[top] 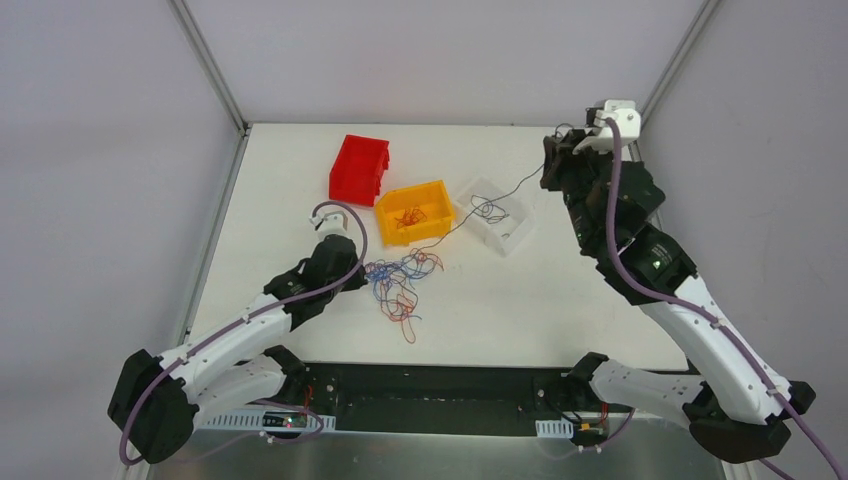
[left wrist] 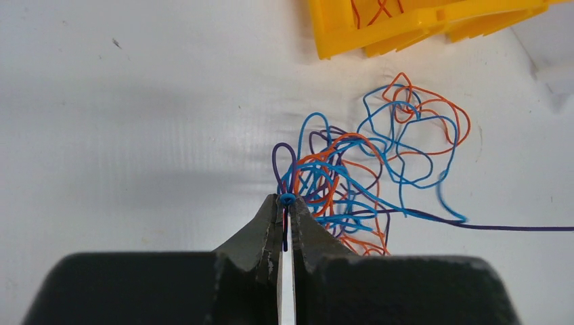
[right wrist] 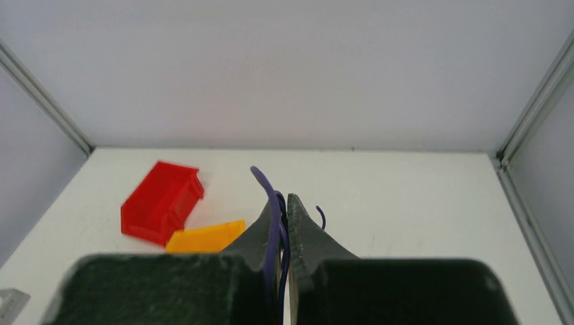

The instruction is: Untangle the cables

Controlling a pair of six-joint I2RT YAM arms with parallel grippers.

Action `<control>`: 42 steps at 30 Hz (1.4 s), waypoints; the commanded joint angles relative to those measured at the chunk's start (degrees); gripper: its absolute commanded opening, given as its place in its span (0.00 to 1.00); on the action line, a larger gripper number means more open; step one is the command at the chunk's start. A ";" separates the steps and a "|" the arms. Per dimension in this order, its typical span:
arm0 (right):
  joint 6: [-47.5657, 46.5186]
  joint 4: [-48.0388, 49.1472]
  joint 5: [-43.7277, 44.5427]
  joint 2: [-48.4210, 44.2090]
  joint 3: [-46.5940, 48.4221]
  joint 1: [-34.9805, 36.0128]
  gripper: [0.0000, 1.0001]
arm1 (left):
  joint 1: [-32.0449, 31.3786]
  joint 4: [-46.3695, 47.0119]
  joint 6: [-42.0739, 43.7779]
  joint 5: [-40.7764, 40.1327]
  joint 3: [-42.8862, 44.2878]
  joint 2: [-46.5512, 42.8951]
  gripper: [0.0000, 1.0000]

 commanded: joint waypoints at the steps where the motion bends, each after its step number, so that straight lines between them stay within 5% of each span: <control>1: 10.23 -7.29 -3.06 -0.58 -9.79 -0.37 0.00 | 0.06 -1.91 0.98 -1.62 0.09 -1.90 0.04; 13: 27.82 -19.21 -8.19 -3.08 -30.74 -1.47 0.08 | 0.06 -2.36 8.37 -2.48 3.09 -4.78 0.05; 15: 28.81 -20.36 -10.61 -2.41 -31.58 -2.21 0.15 | 0.06 -2.52 9.03 -2.43 3.88 -4.98 0.05; 20: 28.84 -21.04 -19.82 -0.85 -32.40 -3.04 0.54 | 0.06 -2.59 10.47 -0.98 5.21 -4.67 0.05; 26: 26.85 -22.00 -26.57 -0.03 -31.68 -3.07 0.78 | 0.06 -2.59 11.54 -1.26 5.47 -5.06 0.06; 32: 24.49 -22.32 -31.76 0.70 -30.80 -3.09 0.94 | 0.06 -2.61 12.93 -1.64 6.00 -5.54 0.06; 42: 20.85 -15.52 -44.39 8.03 -30.79 -2.95 0.99 | 0.06 -2.76 13.38 -2.51 6.37 -5.87 0.07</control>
